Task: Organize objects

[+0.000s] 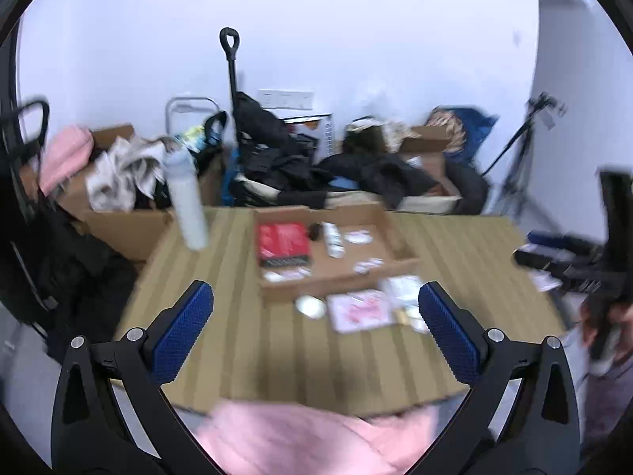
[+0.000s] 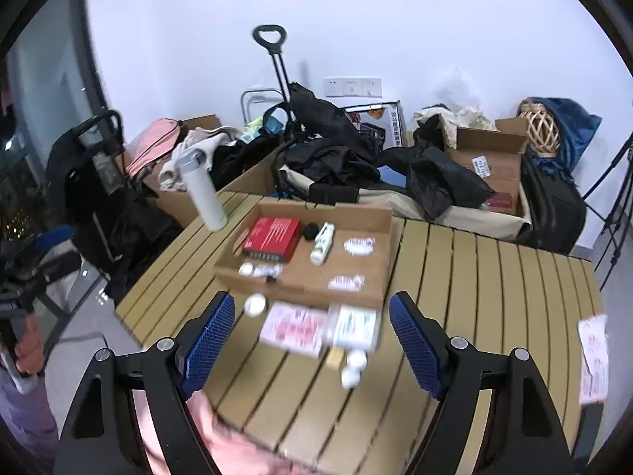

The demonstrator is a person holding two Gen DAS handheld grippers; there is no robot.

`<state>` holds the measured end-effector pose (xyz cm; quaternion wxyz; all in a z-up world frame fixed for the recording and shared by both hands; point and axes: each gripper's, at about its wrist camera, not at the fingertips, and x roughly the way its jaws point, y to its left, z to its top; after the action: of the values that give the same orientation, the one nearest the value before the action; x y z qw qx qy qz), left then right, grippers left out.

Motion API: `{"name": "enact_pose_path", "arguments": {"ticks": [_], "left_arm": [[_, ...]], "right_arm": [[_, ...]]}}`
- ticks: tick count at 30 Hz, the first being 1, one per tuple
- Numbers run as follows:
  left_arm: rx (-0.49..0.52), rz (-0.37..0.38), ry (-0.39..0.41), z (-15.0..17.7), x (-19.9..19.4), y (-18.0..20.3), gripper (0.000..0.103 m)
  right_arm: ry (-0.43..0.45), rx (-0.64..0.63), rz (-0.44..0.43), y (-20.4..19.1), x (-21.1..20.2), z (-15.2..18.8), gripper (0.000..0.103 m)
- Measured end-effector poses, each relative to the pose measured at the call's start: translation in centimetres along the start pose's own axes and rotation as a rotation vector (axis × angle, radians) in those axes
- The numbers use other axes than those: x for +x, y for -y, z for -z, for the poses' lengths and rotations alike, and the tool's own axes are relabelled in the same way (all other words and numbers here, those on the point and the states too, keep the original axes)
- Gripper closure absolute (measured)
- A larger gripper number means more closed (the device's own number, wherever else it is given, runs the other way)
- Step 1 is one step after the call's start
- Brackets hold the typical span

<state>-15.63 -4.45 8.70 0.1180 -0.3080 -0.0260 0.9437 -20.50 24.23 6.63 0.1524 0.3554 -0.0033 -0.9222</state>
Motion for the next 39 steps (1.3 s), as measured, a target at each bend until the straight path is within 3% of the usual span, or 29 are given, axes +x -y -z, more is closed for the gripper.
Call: {"name": "enact_pose_path", "arguments": {"ticks": [2, 4, 7, 9, 12, 14, 17, 26, 30, 33, 36, 37, 39], "left_arm": [[-0.046, 0.034, 0.005, 2.9, -1.8, 0.1, 0.000], [-0.087, 0.007, 0.000, 5.7, -3.0, 0.1, 0.000], [-0.113, 0.017, -0.051, 8.5, -3.5, 0.6, 0.000], [-0.101, 0.005, -0.081, 9.0, -3.5, 0.9, 0.000], [-0.090, -0.049, -0.048, 9.0, -4.1, 1.4, 0.000], [-0.079, -0.040, -0.054, 9.2, -3.9, 1.7, 0.000], [-0.066, -0.022, -0.069, 9.8, -2.8, 2.3, 0.000], [-0.070, -0.012, -0.262, 13.0, 6.7, 2.6, 0.000], [-0.073, 0.007, -0.268, 11.7, 11.0, 2.1, 0.000], [-0.014, -0.050, -0.235, 9.6, 15.3, 1.1, 0.002], [0.014, -0.106, -0.252, 7.7, 21.0, -0.9, 0.015], [0.017, -0.116, -0.268, 7.5, 22.5, -1.4, 0.025], [-0.006, -0.110, -0.308, 7.3, 25.6, -2.7, 0.030]], "right_arm": [[0.016, -0.007, 0.010, -0.7, -2.1, 3.7, 0.019], [0.007, 0.013, 0.030, -1.1, -3.2, 7.3, 0.019], [-0.032, 0.075, 0.015, -1.0, -3.6, 10.5, 0.019], [-0.064, 0.060, 0.007, -1.3, -3.3, 11.5, 0.019], [-0.051, 0.033, 0.031, -2.0, -3.9, 12.3, 0.019], [-0.036, 0.029, 0.000, -2.3, -4.3, 12.7, 0.019], [-0.037, 0.033, 0.026, -2.2, -3.8, 13.1, 0.019], [-0.160, -0.013, 0.135, -1.2, 2.9, 16.1, 0.021], [-0.162, 0.006, 0.124, 0.0, 6.9, 15.4, 0.033], [-0.181, 0.013, 0.134, 1.0, 11.1, 14.2, 0.045], [-0.197, 0.041, 0.127, 2.1, 15.2, 13.3, 0.055], [-0.210, 0.059, 0.132, 2.5, 16.6, 13.0, 0.057], [-0.212, 0.073, 0.142, 3.1, 18.1, 12.7, 0.060]]}}
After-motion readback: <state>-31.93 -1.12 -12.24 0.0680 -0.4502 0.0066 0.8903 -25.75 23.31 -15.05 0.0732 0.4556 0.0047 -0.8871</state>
